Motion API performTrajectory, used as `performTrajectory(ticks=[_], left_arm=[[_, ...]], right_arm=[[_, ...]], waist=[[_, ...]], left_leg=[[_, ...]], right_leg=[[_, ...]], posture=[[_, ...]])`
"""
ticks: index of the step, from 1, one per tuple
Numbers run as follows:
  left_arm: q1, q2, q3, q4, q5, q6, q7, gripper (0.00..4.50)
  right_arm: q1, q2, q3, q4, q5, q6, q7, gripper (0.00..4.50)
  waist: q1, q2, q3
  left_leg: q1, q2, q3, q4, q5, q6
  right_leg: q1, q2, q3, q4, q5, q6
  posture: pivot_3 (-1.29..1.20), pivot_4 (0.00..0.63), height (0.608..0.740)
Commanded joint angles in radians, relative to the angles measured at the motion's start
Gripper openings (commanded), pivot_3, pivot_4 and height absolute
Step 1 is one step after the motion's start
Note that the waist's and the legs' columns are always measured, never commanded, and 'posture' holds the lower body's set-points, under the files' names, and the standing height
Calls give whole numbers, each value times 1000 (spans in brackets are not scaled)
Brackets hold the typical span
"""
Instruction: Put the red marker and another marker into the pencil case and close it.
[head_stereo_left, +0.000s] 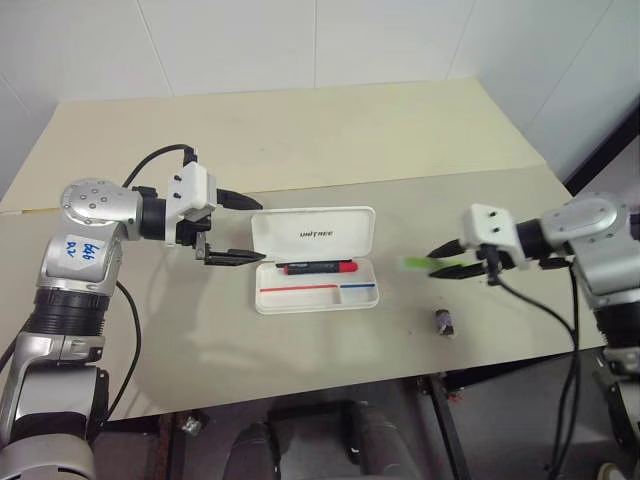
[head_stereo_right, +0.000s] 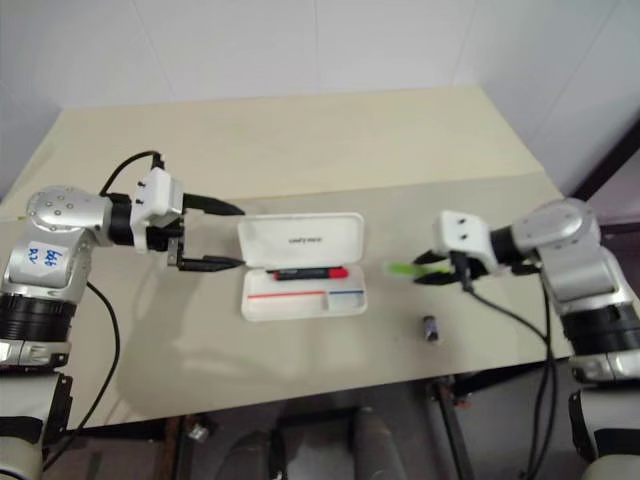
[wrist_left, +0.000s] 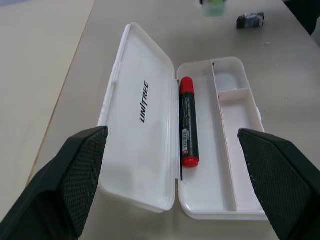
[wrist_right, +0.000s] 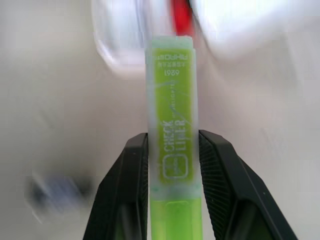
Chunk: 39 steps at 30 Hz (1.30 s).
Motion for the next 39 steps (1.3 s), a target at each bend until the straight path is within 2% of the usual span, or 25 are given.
performTrajectory(ticks=[1,2,6,15,26,38,39], left_arm=[[-10,5,-8,16,18,-44,-17,4500],[-8,6,-10,24,21,-53,-22,4500],[11,7,-17,47,42,-91,-32,4500],[81,24,9,-8,26,-72,-5,4500],[158,61,51,-81,12,-39,36,4500],[173,62,65,-114,7,-19,61,4500],[174,62,66,-116,7,-17,63,4500]], right_arm=[[12,30,16,-167,34,149,-80,1089],[14,44,34,-200,35,178,-95,1089],[-41,165,155,-274,21,309,-187,1089],[-176,327,333,-170,-31,350,-266,1089],[-248,385,418,-54,-73,328,-255,1089],[-274,418,429,47,-121,267,-257,1089],[-277,419,429,58,-128,252,-259,1859]], waist=[[2,0,0],[3,0,0],[0,-2,-1],[10,-2,-1],[25,-3,-1],[24,-3,-2],[23,-3,-2]], left_leg=[[0,0,0,0,0,1],[-1,0,0,0,1,1],[-1,0,1,0,1,1],[-3,0,1,-3,0,2],[-6,1,2,-3,-1,1],[-6,1,2,-4,-1,1],[-6,1,2,-4,-1,1]], right_leg=[[0,0,0,-1,-2,-5],[0,0,0,-2,-4,-10],[0,0,0,-4,-4,-12],[-3,0,-1,0,-3,-8],[-9,0,-1,2,1,-3],[-9,0,-1,1,1,-3],[-9,0,-1,1,1,-3]], posture=[[0,150,740],[0,150,740],[0,150,740],[0,150,740],[0,150,740],[0,150,740],[0,150,740]])
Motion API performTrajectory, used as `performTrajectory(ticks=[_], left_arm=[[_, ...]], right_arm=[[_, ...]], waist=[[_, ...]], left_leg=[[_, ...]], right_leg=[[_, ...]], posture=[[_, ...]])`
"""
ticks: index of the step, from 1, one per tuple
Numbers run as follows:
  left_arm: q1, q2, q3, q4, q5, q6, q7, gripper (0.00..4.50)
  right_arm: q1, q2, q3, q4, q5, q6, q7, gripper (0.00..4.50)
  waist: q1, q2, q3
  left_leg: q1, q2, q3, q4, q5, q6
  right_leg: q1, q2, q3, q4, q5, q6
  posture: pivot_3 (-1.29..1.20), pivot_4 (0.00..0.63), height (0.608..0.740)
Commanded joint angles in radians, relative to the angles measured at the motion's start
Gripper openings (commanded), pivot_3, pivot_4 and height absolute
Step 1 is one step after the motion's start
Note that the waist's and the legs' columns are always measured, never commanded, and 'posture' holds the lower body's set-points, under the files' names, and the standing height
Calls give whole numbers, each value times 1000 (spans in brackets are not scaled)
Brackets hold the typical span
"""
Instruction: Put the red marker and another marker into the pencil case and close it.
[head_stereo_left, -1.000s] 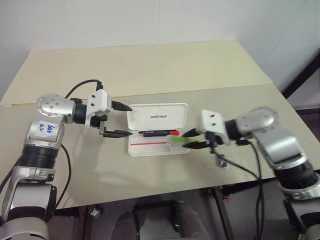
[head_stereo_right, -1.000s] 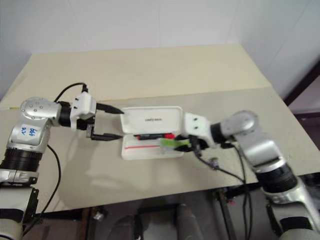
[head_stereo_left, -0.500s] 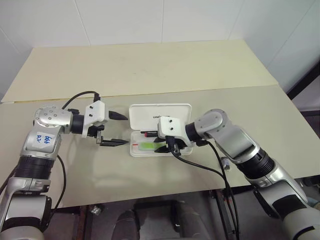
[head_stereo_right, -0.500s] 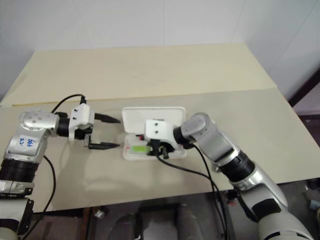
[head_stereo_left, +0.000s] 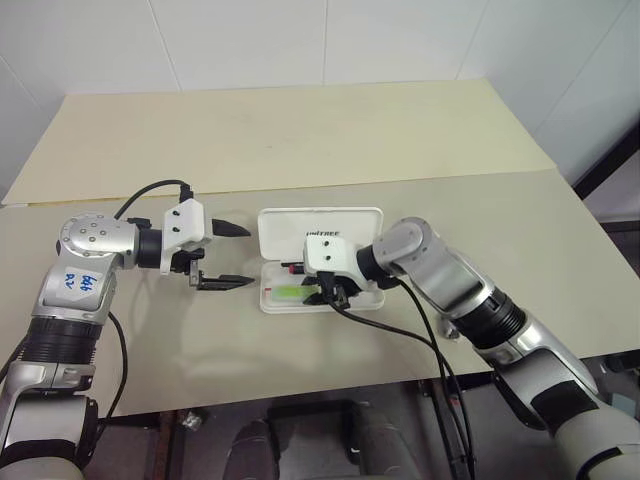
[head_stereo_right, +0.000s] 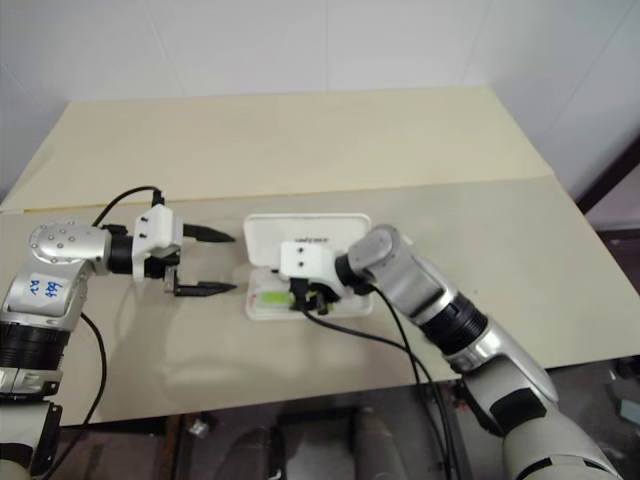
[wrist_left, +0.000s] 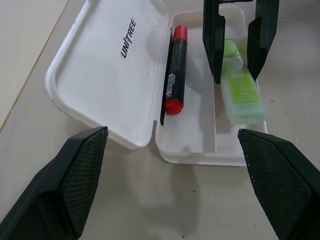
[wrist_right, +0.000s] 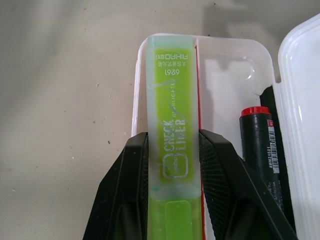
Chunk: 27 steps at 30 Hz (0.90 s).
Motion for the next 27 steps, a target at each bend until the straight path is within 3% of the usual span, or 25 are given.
performTrajectory(ticks=[1,7,15,16,27], left_arm=[[7,18,33,-40,-21,4,11,4500],[3,21,37,-44,-23,14,12,4500],[-12,16,30,-50,-27,22,10,4500],[-19,12,26,-50,-28,24,8,4500],[-88,-89,-47,-76,-43,38,-22,4500]], right_arm=[[-38,8,-9,15,-19,-58,-1,2120],[-77,38,-57,52,4,-81,-2,4177],[-63,9,-160,-24,119,-51,62,4177],[-45,-14,-178,-46,132,-42,68,4343],[235,-429,-402,-418,237,199,48,4343]], waist=[[0,0,0],[-1,0,0],[2,0,0],[2,0,0],[29,0,0]], left_leg=[[0,0,0,0,0,0],[0,0,0,0,0,0],[0,0,0,0,0,0],[0,0,0,-1,0,0],[-1,0,0,0,-1,0]], right_leg=[[0,0,0,0,0,0],[0,0,0,0,0,0],[0,0,0,-1,0,0],[0,0,0,-1,0,0],[0,0,0,-4,-3,-4]], posture=[[0,150,740],[0,150,740],[0,150,740],[0,150,740],[0,150,740]])
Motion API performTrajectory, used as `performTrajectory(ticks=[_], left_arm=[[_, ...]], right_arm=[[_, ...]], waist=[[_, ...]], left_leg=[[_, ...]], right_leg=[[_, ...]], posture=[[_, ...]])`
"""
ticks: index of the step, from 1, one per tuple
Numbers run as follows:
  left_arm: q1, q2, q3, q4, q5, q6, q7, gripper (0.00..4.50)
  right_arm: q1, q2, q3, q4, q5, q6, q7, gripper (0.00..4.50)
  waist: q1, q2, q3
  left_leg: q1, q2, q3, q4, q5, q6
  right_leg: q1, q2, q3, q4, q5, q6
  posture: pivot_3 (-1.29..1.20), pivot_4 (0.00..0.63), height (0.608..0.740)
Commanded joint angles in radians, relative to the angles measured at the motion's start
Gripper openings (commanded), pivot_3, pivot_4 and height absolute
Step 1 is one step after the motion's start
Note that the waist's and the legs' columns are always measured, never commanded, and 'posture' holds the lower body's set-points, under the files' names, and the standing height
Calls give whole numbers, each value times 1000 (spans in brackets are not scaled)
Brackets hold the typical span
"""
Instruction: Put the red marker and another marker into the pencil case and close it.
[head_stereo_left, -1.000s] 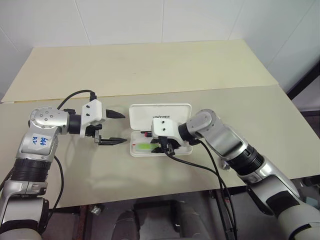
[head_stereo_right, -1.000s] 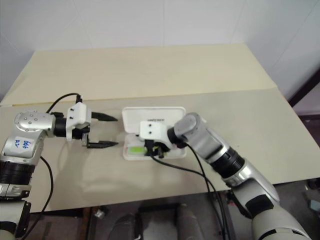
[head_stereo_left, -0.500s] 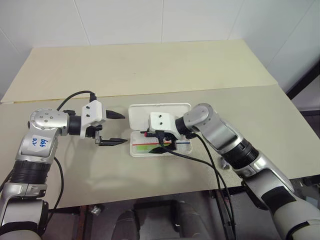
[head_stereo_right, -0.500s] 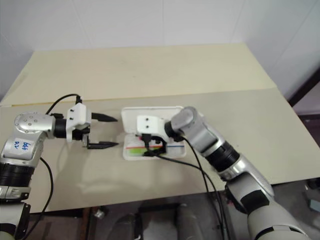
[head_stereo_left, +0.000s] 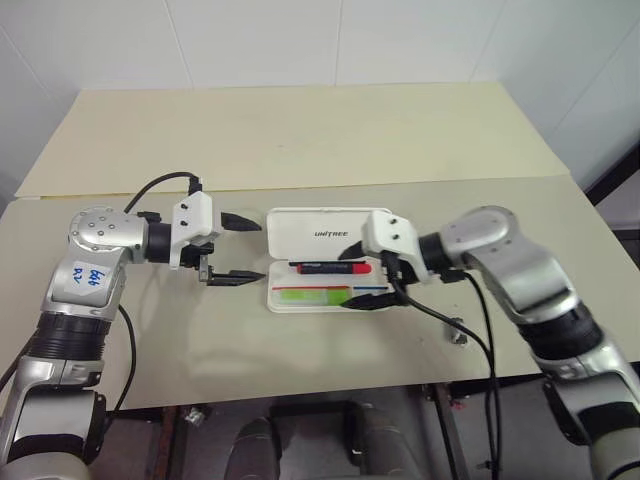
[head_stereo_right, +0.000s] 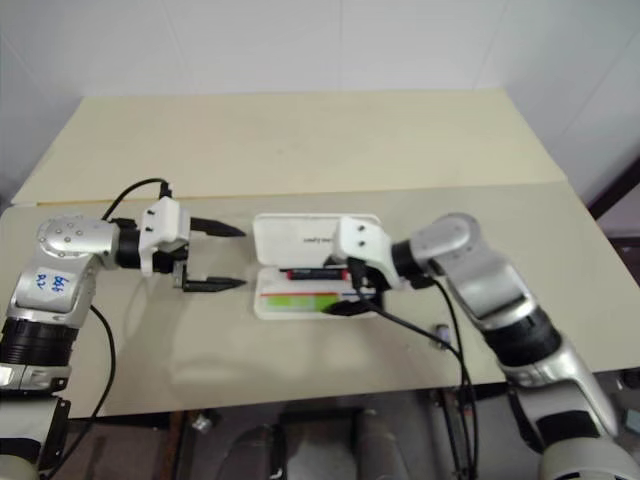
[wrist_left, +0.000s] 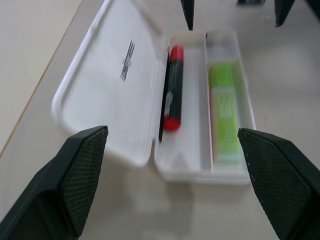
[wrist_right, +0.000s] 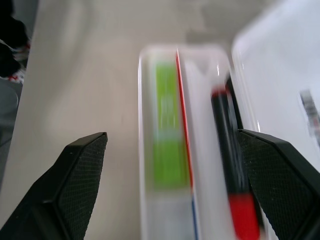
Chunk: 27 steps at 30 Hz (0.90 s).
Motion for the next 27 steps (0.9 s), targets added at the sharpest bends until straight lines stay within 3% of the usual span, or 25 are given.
performTrajectory(ticks=[1,6,13,17,23,27], left_arm=[[-33,-30,-14,-33,-25,3,-9,4500],[-34,-63,-34,-51,-34,15,-14,4500],[-44,-84,-53,-11,-30,3,-36,4500],[-57,-105,-63,16,-28,-5,-49,4500],[-53,-109,-66,24,-29,-13,-56,4500],[-51,-105,-62,22,-30,-12,-55,4500]], right_arm=[[69,-110,-119,-117,34,99,-38,4343],[235,-218,-269,-215,47,288,-154,4343],[520,-286,-496,-352,77,505,-258,4343],[495,-132,-600,-438,134,818,-362,4343],[539,29,-706,-417,292,860,-574,4343],[538,32,-714,-379,391,860,-718,4343]], waist=[[0,0,0],[-5,0,0],[-2,-1,0],[-7,-3,1],[-9,-3,1],[-8,-3,1]], left_leg=[[0,0,0,0,0,0],[1,0,1,0,0,0],[1,-1,0,0,0,1],[3,-1,-1,2,0,2],[6,-1,-14,1,0,2],[5,-1,-13,-1,0,2]], right_leg=[[0,0,0,0,-2,-3],[0,1,2,0,-2,-3],[1,1,4,-3,-3,-5],[3,3,7,-5,-2,-5],[12,11,7,-18,5,-8],[13,11,7,-21,6,-8]], posture=[[0,150,740],[0,150,740],[0,150,740],[0,150,740],[0,150,740],[0,150,740]])
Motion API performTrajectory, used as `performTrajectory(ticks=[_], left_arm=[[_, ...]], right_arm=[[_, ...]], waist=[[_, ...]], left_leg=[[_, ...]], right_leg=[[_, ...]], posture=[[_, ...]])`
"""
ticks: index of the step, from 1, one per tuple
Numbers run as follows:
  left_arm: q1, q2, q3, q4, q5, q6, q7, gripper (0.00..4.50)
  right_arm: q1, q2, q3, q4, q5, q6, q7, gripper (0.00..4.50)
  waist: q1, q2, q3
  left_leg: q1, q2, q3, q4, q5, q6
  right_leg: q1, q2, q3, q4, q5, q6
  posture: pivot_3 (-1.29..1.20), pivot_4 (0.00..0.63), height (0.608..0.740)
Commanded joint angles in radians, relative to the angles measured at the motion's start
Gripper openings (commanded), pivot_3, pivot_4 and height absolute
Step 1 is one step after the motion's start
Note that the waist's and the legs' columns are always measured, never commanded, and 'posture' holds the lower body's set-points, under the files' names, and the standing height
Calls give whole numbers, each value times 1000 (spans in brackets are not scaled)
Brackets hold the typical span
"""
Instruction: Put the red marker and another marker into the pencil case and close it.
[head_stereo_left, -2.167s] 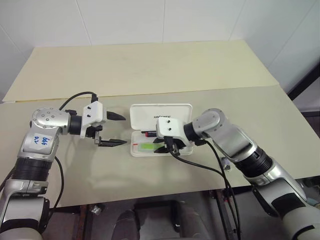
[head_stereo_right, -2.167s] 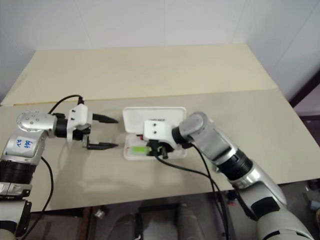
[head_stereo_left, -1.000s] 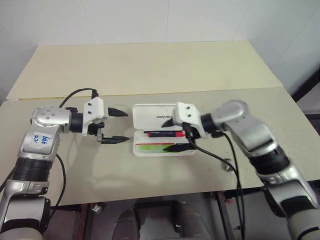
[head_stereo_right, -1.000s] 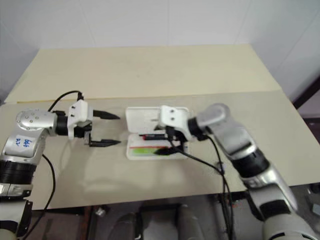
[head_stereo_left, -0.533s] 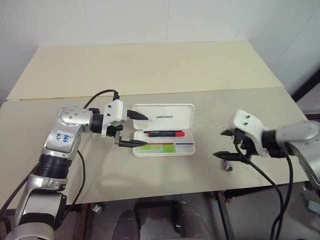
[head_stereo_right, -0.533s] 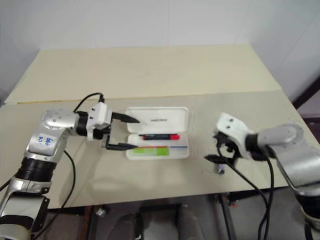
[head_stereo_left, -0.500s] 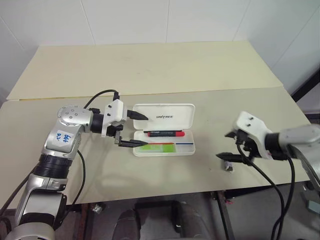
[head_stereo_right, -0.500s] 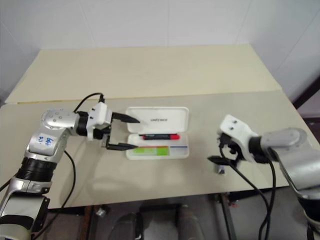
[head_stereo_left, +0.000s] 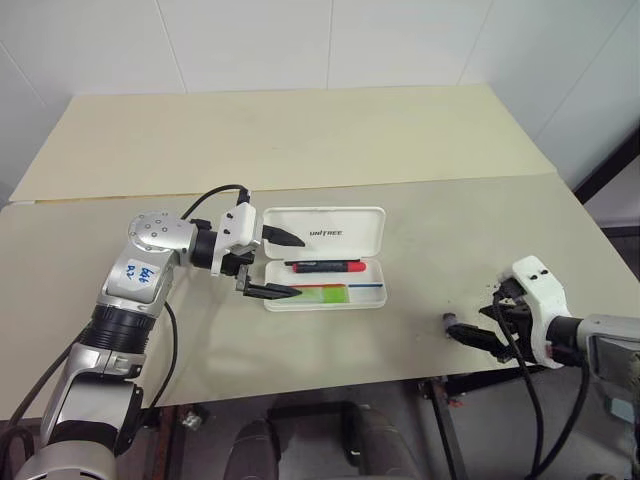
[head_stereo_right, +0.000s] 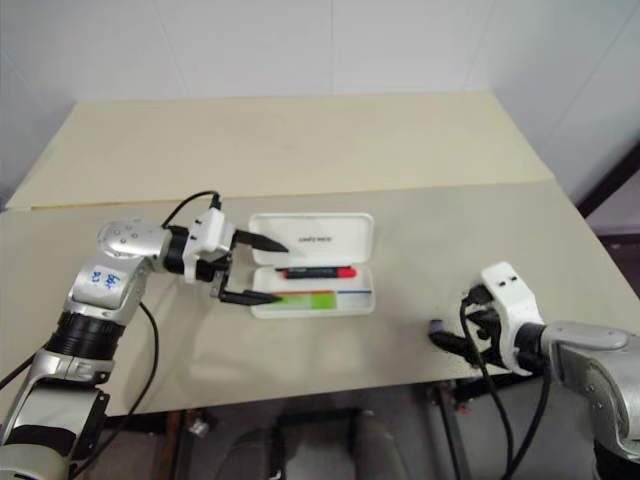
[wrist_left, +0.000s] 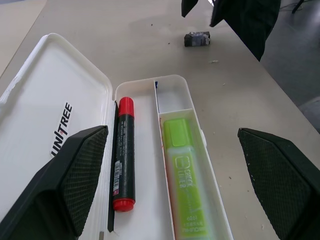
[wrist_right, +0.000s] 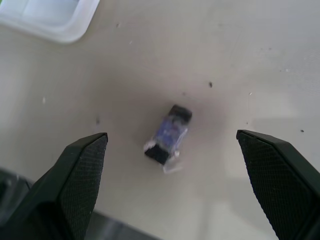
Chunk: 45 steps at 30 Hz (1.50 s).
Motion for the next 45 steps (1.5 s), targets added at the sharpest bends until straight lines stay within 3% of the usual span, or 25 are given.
performTrajectory(ticks=[1,8,14,18,24,25,31,36,41,45], left_arm=[[-10,4,16,-16,-12,-13,-1,4500],[3,22,31,-38,-15,-3,13,4500],[14,39,42,-54,-18,3,29,4500],[28,49,51,-69,-20,10,38,4500],[34,60,64,-76,-18,15,46,4500],[35,61,65,-77,-18,15,48,4500],[33,68,71,-73,-17,13,53,4500],[41,83,80,-77,-16,14,58,4500],[59,106,94,-91,-18,20,65,4500],[77,121,105,-104,-21,27,70,4500]], right_arm=[[-6,-13,-40,23,94,5,-124,4343],[-31,1,-23,153,339,5,-386,4343],[-16,95,26,175,584,5,-679,4343],[-25,121,70,181,665,5,-805,3142],[-55,34,124,195,765,5,-852,1133],[-61,16,133,196,763,5,-850,1133],[-182,-202,333,132,564,-96,-617,1133],[-326,-399,611,151,263,-429,-211,1133],[-486,-380,760,219,96,-584,45,1133],[-594,-312,816,257,24,-616,152,1133]], waist=[[1,0,0],[1,0,0],[-7,-3,-2],[-25,-6,-4],[-26,-6,-4],[-24,-6,-4],[-20,-4,-2],[-20,0,0],[-21,0,0],[-19,1,0]], left_leg=[[0,0,0,0,0,0],[-1,0,0,-2,-1,1],[0,1,0,-2,-1,1],[0,2,0,-2,-1,1],[1,2,0,-4,-1,1],[0,2,-1,-4,-1,1],[-1,2,0,-5,-2,3],[-2,2,2,-4,-5,5],[-2,2,2,-4,-7,5],[-3,2,4,-3,-8,4]], right_leg=[[0,0,0,-1,0,0],[0,0,0,-3,0,0],[0,1,0,-4,0,0],[1,1,0,-4,0,0],[1,2,0,-5,1,0],[1,2,0,-5,1,0],[1,1,0,-9,1,0],[0,1,0,-11,0,1],[-1,2,0,-10,-1,1],[-3,1,2,-8,-1,1]], posture=[[0,150,740],[0,150,740],[0,150,740],[0,150,740],[0,150,740],[0,150,740],[0,150,740],[0,150,740],[0,150,740],[0,150,740]])
